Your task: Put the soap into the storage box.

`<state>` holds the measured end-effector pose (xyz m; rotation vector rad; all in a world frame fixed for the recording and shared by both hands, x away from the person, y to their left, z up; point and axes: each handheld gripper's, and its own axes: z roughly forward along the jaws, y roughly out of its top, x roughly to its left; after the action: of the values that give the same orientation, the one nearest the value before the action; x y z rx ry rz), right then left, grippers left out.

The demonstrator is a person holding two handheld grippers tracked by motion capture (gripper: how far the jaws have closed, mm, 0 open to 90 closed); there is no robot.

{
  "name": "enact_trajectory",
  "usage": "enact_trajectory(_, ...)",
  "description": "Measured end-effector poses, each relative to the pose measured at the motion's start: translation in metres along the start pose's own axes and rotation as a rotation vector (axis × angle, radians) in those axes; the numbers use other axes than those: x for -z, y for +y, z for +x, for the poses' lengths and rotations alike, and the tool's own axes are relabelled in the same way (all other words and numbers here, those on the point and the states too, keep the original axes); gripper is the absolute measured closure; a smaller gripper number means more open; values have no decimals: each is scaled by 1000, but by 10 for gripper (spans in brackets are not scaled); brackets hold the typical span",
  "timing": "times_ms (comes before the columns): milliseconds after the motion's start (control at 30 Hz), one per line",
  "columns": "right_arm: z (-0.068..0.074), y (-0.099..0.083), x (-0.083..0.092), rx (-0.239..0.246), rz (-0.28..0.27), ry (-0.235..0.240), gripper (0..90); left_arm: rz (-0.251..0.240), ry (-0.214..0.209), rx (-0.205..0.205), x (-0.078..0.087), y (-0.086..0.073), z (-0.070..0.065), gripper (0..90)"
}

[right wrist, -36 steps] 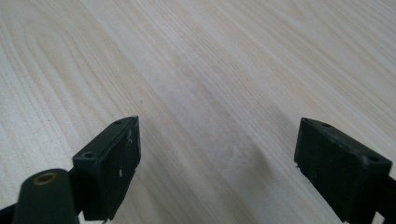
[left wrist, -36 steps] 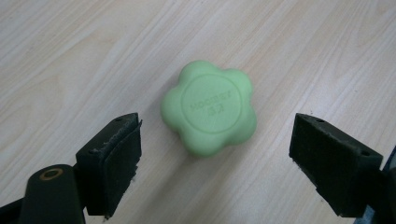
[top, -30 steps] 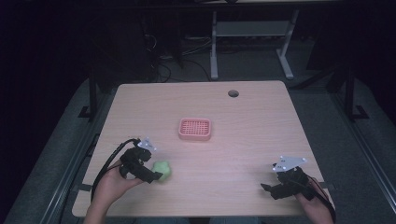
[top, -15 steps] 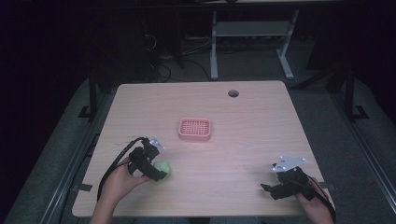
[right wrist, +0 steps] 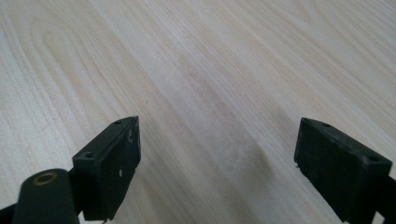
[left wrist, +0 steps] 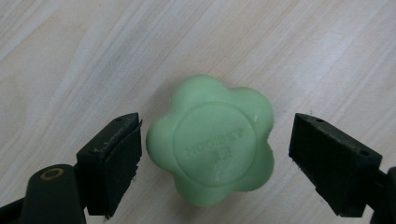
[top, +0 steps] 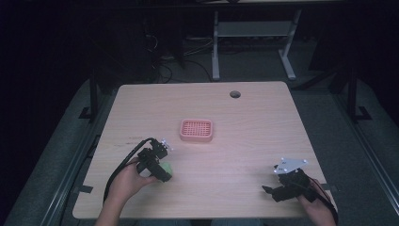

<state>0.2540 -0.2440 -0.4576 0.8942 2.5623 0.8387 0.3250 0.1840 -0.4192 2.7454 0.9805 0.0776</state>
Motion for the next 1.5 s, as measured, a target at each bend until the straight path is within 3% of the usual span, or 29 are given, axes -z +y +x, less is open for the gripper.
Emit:
enact_trajectory(167,0,0,0,-1,-1,1,140,30,20,-4,-5,3,0,169)
enact_trajectory(800,0,0,0,4,0,-3,140,71,5,15,-19,3,3,223)
enact_trajectory(1500,0,0,1,-5,-10,-3,140,63,11,-3,-20,3,3,263)
